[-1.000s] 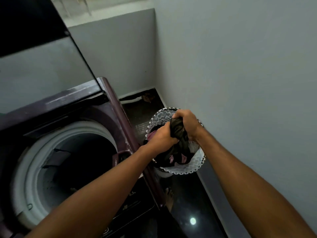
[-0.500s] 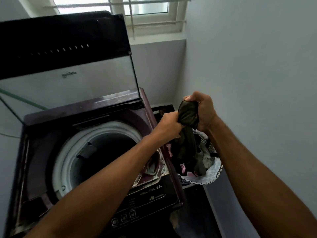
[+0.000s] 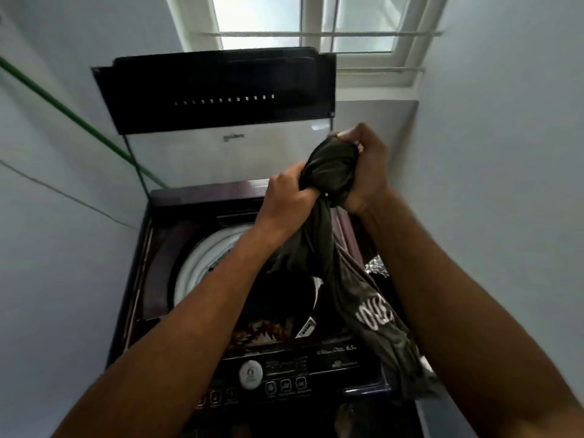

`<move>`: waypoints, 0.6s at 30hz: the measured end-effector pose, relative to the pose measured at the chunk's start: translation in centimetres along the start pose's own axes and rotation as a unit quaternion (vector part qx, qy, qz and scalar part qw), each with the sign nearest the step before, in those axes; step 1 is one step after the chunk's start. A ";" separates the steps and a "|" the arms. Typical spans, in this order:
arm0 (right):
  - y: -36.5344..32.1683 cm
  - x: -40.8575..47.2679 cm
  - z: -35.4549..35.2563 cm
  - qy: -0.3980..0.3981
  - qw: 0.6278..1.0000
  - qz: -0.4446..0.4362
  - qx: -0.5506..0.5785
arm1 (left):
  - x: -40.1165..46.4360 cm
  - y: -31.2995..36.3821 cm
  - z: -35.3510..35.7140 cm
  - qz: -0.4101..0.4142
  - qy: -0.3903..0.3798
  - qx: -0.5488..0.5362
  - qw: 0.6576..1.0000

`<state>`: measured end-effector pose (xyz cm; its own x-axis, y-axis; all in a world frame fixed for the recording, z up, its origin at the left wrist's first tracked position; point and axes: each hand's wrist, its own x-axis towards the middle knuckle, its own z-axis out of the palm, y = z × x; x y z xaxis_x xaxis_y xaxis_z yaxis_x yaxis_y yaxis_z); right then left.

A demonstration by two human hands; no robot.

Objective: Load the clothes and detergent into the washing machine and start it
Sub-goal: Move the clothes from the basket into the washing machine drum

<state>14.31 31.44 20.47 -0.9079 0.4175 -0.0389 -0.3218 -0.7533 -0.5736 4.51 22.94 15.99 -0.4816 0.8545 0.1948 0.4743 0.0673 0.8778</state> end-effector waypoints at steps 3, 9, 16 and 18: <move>3.0 0.6 -1.4 0.133 0.989 -0.016 -0.055 | -1.3 -3.0 -1.1 -0.025 -0.022 0.056 0.998; 7.5 1.4 -7.6 0.324 0.910 0.074 -0.250 | -3.4 -8.1 -1.1 -0.088 -0.098 0.201 0.971; 10.4 -0.3 -13.1 0.332 0.778 0.159 -0.509 | -4.2 -11.7 0.0 -0.239 -0.322 0.374 0.836; 10.1 -1.0 -14.1 0.315 0.759 0.137 -0.554 | -4.2 -11.5 1.2 -0.206 -0.344 0.369 0.838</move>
<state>15.78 30.54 3.17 -0.4794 0.7448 -0.4642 0.5957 -0.1122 -0.7953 1.96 19.15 4.58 -0.2984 0.7577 -0.5803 0.8209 0.5140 0.2490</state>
